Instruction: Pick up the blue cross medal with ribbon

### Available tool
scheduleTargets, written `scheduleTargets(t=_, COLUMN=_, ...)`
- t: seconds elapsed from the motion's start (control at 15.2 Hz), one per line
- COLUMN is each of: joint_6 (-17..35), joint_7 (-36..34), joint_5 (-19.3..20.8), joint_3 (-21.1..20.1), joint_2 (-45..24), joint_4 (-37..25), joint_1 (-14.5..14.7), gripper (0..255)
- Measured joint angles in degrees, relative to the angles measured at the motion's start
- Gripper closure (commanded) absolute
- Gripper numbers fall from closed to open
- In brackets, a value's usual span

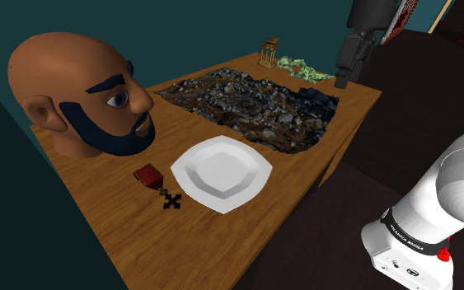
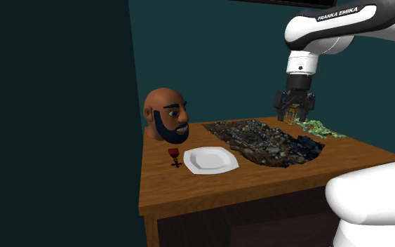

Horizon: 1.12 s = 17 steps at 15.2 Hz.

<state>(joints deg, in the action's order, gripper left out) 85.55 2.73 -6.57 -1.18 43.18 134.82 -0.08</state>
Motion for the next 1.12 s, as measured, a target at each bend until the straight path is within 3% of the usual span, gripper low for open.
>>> scheduleTargets(t=0.46, joint_6=4.61, joint_7=-5.53, joint_5=-2.87, joint_3=-5.93, joint_2=-5.58, joint_4=-1.40, joint_1=1.87, gripper=0)
scheduleTargets(t=1.12, joint_6=13.46, joint_7=-17.42, joint_5=-4.23, joint_3=-17.40, joint_2=-22.21, joint_4=-9.90, joint_1=4.36, gripper=0)
